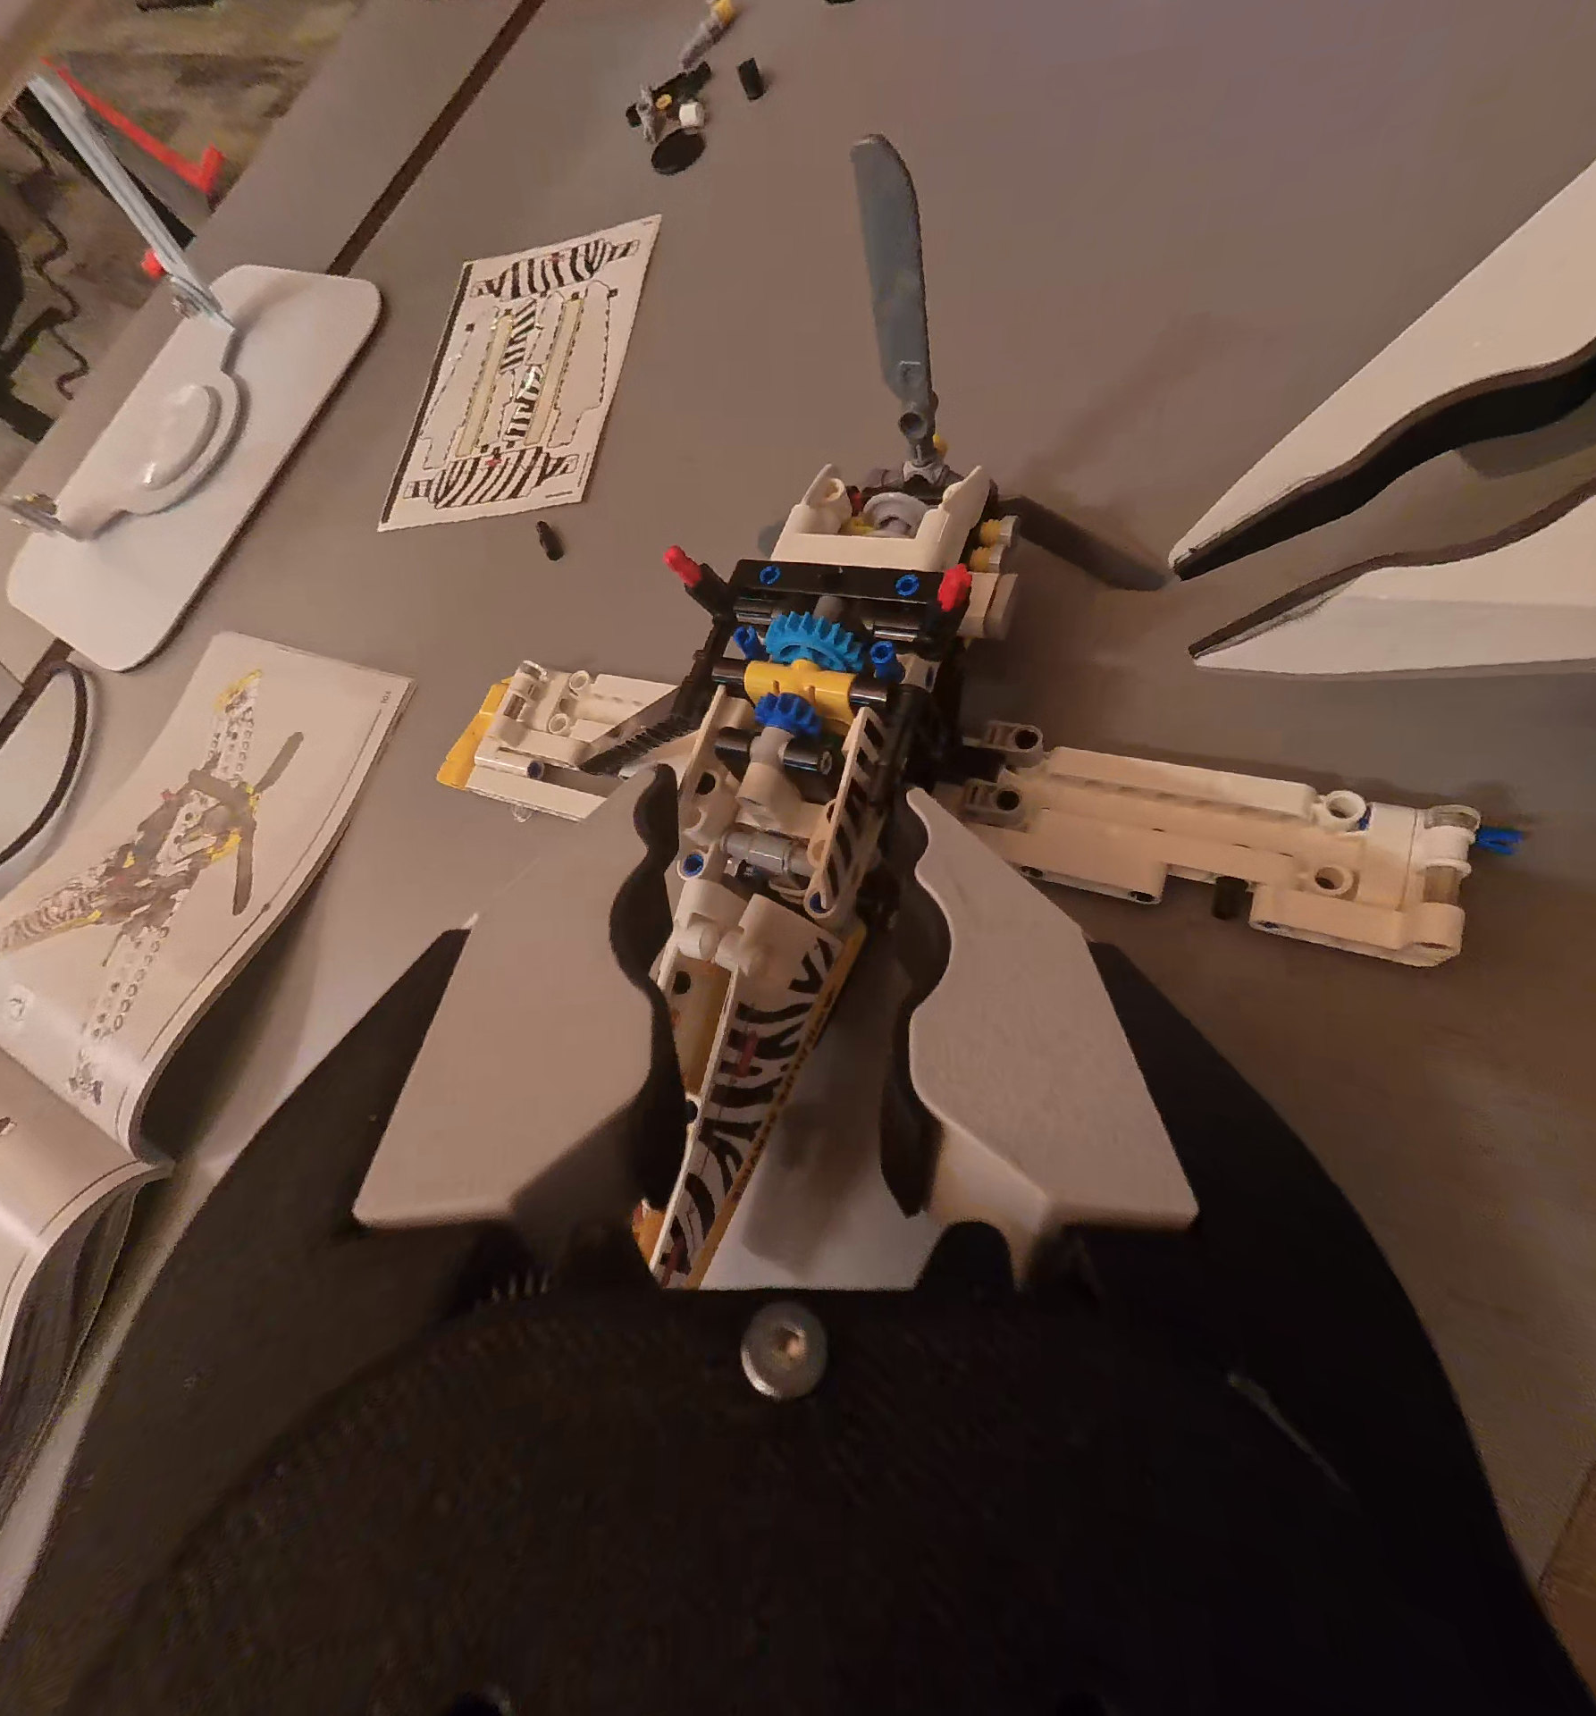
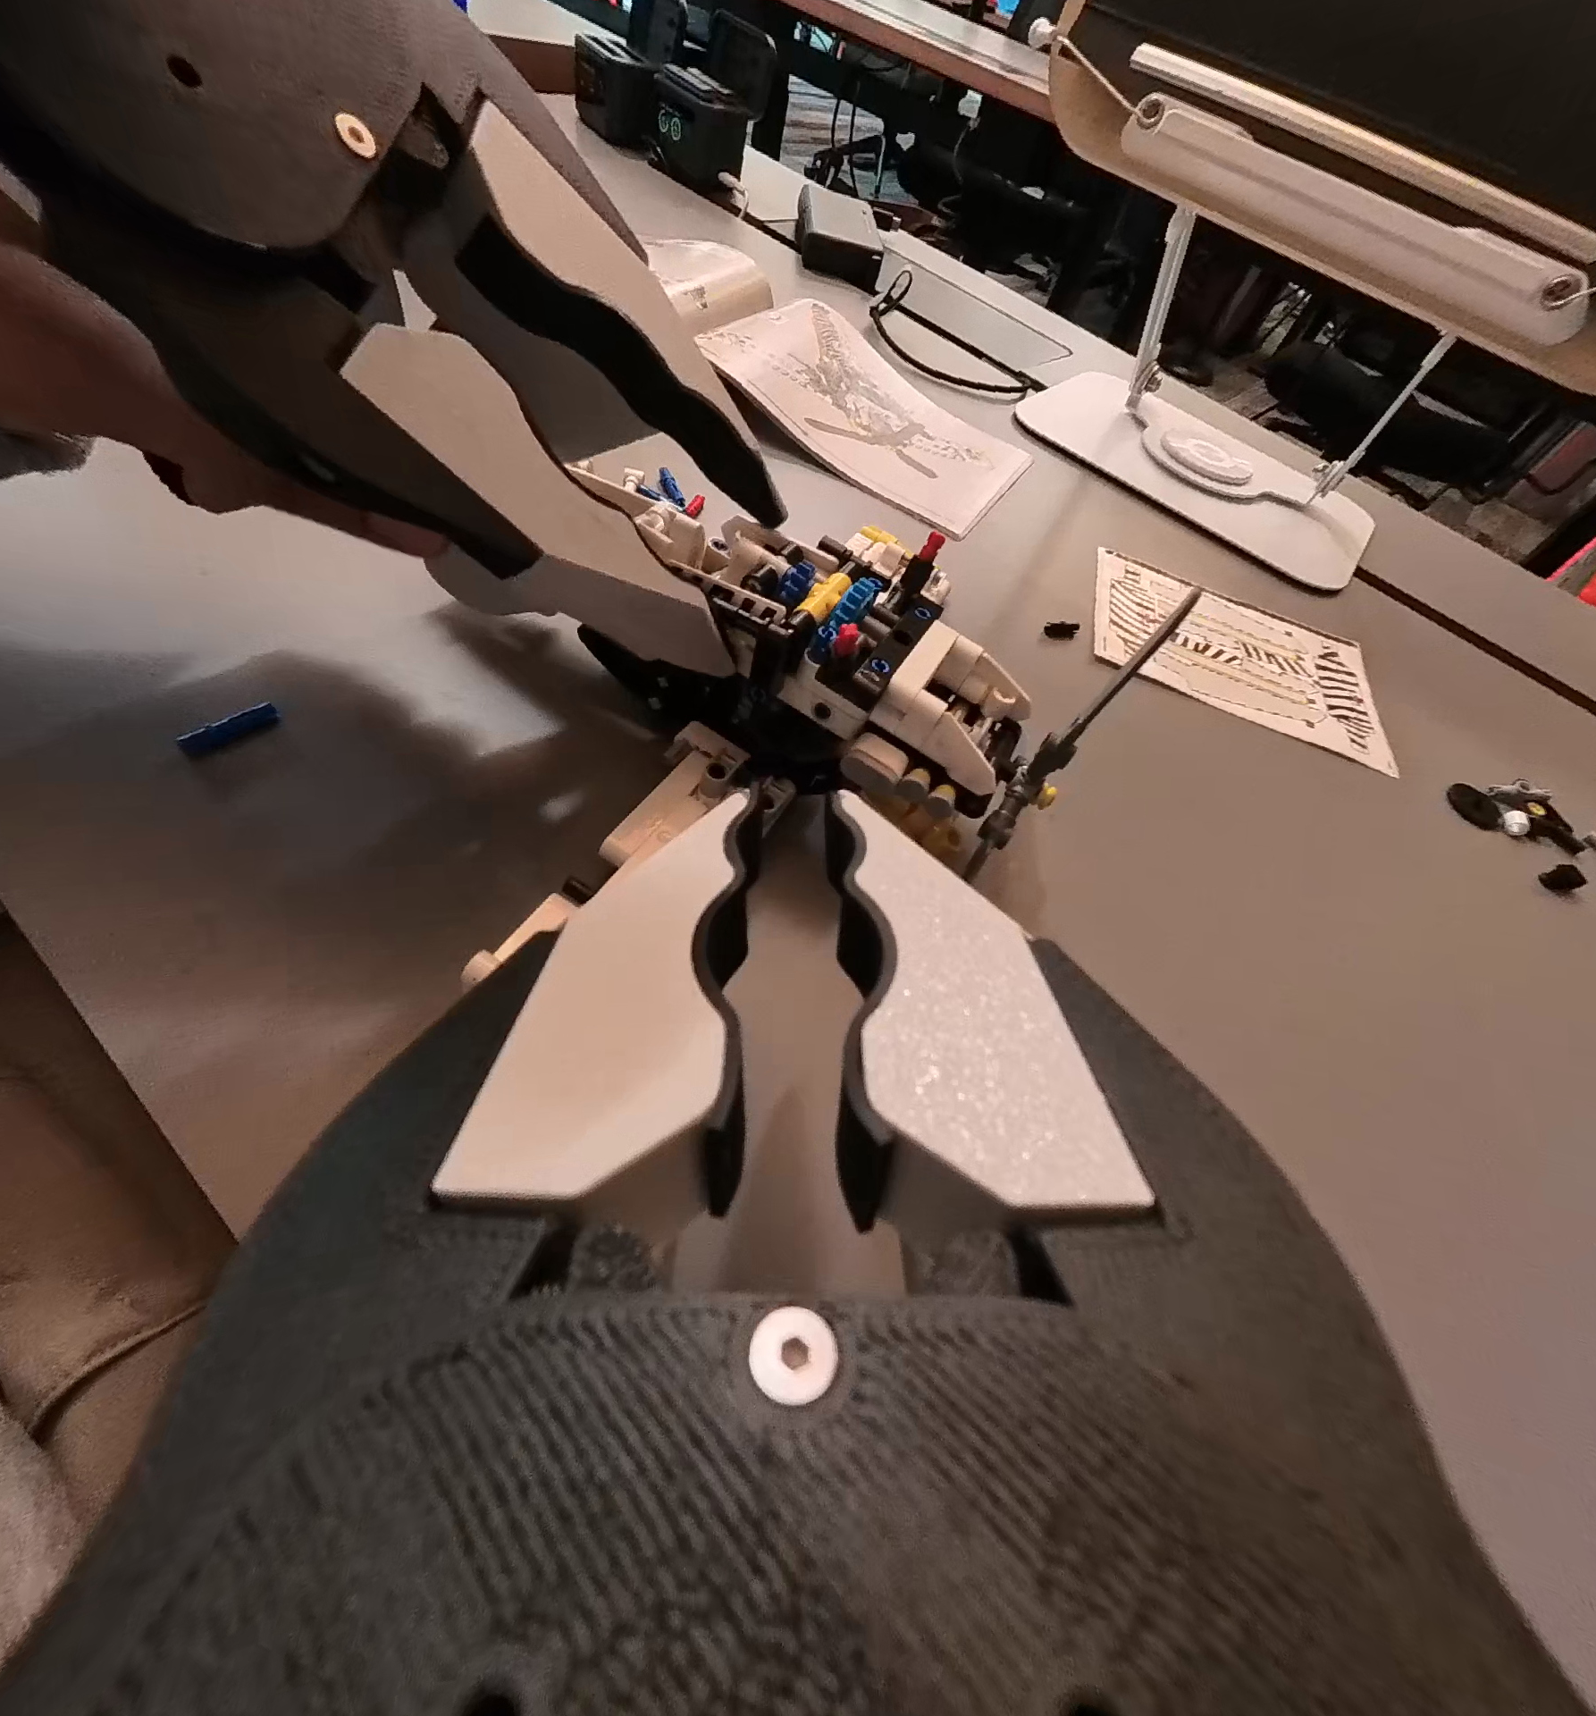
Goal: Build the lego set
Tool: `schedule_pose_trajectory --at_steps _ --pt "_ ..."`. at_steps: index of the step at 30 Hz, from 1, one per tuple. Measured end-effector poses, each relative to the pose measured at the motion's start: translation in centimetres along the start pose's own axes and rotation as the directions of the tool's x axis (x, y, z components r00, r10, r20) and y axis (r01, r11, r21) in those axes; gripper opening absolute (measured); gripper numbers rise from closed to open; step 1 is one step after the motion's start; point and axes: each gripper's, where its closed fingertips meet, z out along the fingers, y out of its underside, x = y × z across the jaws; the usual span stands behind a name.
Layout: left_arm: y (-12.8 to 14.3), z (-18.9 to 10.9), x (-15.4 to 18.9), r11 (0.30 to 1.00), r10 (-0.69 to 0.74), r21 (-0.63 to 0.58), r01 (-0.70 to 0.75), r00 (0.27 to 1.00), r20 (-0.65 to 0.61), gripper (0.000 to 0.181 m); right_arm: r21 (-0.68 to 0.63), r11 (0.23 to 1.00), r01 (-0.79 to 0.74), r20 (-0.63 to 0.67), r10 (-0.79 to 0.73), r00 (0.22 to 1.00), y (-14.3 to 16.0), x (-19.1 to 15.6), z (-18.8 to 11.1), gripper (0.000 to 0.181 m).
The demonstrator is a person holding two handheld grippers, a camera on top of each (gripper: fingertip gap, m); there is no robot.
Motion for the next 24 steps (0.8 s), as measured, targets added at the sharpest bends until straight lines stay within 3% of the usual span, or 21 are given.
schedule_pose_trajectory --at_steps 18,22,24 --pt "-0.1 -0.2 0.0 0.996 0.064 0.057 -0.064 0.998 0.005 0.044 -0.008 0.999 0.052 -0.051 -0.053 0.997 -0.1 0.0 0.4 0.010" --pt "0.2 -1.4 0.1 0.997 0.040 0.071 -0.040 0.999 0.002 0.044 0.071 0.997 -0.010 -0.038 0.013 0.999 -2.0 -0.7 1.3 0.025" --pt "0.5 -2.2 0.1 0.997 0.007 0.081 -0.006 1.000 -0.015 0.043 0.057 0.998 -0.033 -0.006 0.034 0.999 -2.2 -1.4 2.2 0.024"
